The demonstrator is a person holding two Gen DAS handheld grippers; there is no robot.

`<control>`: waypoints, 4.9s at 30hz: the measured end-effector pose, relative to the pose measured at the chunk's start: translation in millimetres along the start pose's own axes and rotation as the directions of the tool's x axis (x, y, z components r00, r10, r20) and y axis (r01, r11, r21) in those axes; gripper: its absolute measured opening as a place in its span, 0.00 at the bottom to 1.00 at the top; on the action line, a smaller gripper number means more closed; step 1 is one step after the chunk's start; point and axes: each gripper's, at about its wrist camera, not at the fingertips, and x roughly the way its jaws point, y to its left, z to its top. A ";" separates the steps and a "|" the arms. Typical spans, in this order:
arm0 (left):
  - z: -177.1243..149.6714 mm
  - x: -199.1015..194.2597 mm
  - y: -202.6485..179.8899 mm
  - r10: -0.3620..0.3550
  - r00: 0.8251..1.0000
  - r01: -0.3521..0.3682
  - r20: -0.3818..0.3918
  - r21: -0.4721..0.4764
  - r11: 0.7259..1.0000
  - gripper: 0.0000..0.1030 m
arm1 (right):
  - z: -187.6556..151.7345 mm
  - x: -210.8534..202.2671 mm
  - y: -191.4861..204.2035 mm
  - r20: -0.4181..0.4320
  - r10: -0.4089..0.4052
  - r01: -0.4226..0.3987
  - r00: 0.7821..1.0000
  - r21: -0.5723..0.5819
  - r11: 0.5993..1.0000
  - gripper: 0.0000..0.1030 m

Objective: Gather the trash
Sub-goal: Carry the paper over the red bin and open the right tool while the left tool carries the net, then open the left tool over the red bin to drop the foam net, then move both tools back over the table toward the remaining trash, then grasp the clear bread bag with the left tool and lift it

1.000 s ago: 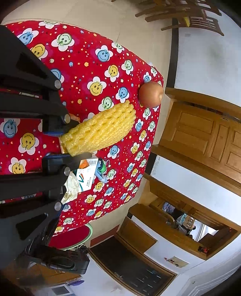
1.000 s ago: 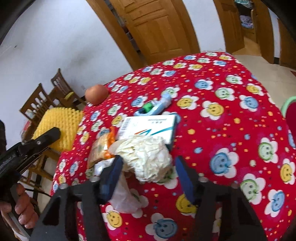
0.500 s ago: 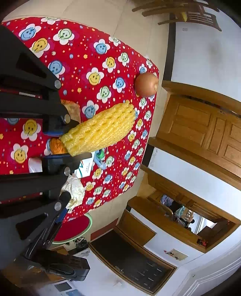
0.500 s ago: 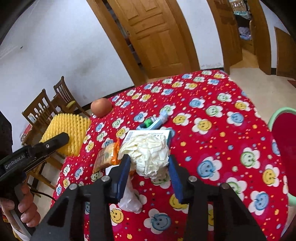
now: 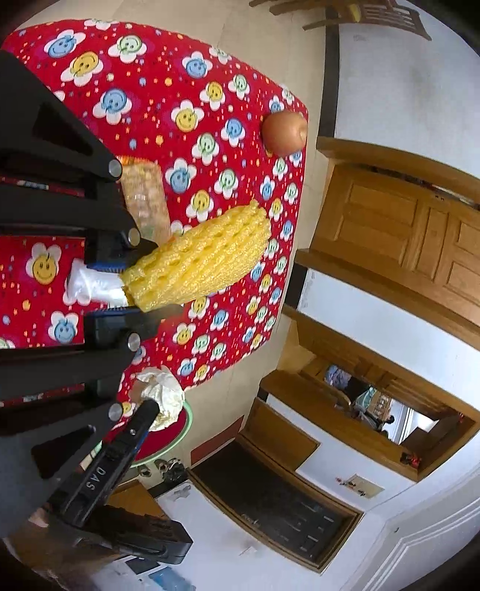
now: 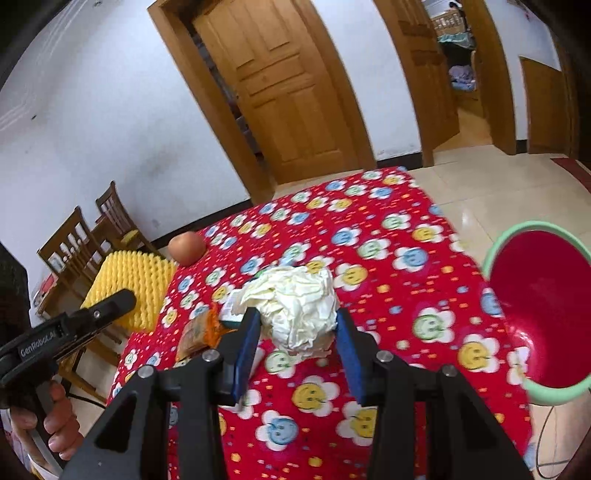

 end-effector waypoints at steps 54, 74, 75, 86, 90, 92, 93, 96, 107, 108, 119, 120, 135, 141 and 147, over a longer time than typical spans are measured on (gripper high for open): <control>-32.7 110.0 -174.5 -0.176 0.947 0.242 -0.269 0.239 0.940 0.13 | -19.9 -78.5 -211.1 0.005 -0.339 0.321 0.941 0.314 0.894 0.53; -48.5 148.5 -220.7 -0.200 0.914 0.311 -0.353 0.293 0.904 0.13 | -22.0 -102.7 -224.1 0.061 -0.382 0.341 0.922 0.340 0.877 0.72; -50.6 153.5 -224.2 -0.200 0.910 0.316 -0.363 0.294 0.902 0.13 | -21.9 -103.4 -225.7 0.061 -0.385 0.343 0.921 0.341 0.875 0.72; -69.2 193.7 -254.0 -0.174 0.885 0.337 -0.431 0.336 0.880 0.21 | -28.3 -111.8 -251.7 0.050 -0.429 0.378 0.902 0.389 0.840 0.72; -68.8 195.1 -257.1 -0.143 0.900 0.300 -0.411 0.347 0.889 0.52 | -30.8 -112.8 -257.7 0.044 -0.430 0.378 0.902 0.404 0.833 0.72; -67.7 195.4 -256.6 -0.122 0.907 0.278 -0.404 0.355 0.892 0.55 | -30.6 -113.0 -259.5 0.038 -0.432 0.380 0.901 0.408 0.830 0.72; -67.4 195.6 -256.5 -0.114 0.908 0.270 -0.402 0.356 0.895 0.57 | -30.2 -113.4 -260.7 0.037 -0.432 0.381 0.901 0.410 0.829 0.72; -63.9 192.0 -251.7 -0.100 0.917 0.247 -0.387 0.351 0.903 0.62 | -27.3 -115.3 -260.3 0.040 -0.441 0.389 0.897 0.404 0.828 0.72; -52.3 167.8 -225.3 0.012 0.957 0.101 -0.290 0.369 0.924 0.73 | -25.4 -112.0 -245.2 0.042 -0.429 0.380 0.902 0.394 0.837 0.86; -51.3 163.8 -222.0 0.018 0.959 0.091 -0.283 0.367 0.926 0.73 | -24.8 -112.4 -243.0 0.043 -0.431 0.382 0.902 0.389 0.838 0.89; -35.7 118.1 -170.3 0.074 0.973 -0.011 -0.217 0.278 0.961 0.73 | -18.0 -105.8 -200.9 0.063 -0.387 0.347 0.920 0.329 0.878 0.98; -33.6 112.9 -163.6 0.083 0.974 -0.024 -0.209 0.269 0.963 0.73 | -17.1 -104.1 -196.0 0.064 -0.380 0.341 0.923 0.321 0.883 0.99; -10.3 63.6 -63.4 0.247 0.963 -0.225 -0.106 0.190 0.956 0.73 | -11.6 -71.2 -127.4 0.056 -0.277 0.260 0.959 0.207 0.943 0.99; -13.6 54.5 -20.0 0.327 0.938 -0.306 -0.115 0.171 0.937 0.73 | -12.1 -60.4 -107.4 0.047 -0.249 0.237 0.967 0.185 0.954 0.99; -19.8 51.2 10.0 0.378 0.917 -0.352 -0.128 0.185 0.917 0.73 | -14.6 -48.1 -85.9 0.027 -0.222 0.215 0.975 0.158 0.964 0.99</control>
